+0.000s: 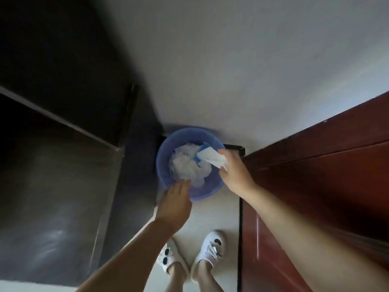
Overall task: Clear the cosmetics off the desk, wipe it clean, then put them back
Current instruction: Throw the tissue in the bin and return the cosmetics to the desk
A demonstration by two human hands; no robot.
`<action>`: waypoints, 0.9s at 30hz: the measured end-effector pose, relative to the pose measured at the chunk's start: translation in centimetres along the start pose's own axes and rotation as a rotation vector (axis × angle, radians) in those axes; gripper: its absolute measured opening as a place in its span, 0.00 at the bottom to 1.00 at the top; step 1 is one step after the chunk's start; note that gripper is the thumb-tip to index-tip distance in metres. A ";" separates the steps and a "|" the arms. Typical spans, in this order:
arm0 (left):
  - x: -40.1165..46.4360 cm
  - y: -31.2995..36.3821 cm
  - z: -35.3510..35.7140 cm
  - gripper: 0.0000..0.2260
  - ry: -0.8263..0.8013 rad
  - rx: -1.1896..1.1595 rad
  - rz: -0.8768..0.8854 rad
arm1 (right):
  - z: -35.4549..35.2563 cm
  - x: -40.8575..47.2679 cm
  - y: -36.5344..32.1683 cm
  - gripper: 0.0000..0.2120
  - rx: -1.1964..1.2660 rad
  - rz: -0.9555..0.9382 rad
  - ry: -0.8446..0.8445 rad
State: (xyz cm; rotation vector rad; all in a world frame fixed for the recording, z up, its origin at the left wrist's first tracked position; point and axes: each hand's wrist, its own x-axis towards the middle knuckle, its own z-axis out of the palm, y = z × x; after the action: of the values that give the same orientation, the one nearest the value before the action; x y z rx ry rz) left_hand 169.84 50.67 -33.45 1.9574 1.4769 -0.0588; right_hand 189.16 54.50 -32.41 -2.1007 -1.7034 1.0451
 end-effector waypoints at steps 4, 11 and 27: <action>3.4 -5.0 8.0 0.25 -0.085 0.115 0.016 | 8.3 5.6 3.8 0.24 0.000 -0.043 -0.027; 3.3 -10.2 15.4 0.31 -0.131 0.396 0.010 | 19.8 9.8 8.4 0.28 -0.061 -0.061 -0.132; -1.5 1.2 -1.4 0.24 0.069 0.204 -0.038 | -2.1 -0.4 1.0 0.27 -0.035 -0.056 -0.020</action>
State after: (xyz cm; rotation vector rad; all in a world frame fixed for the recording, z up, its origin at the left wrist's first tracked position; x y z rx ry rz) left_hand 169.88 50.05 -31.13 2.1110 1.6066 -0.1661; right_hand 191.25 54.37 -31.41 -2.0578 -1.7920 1.0309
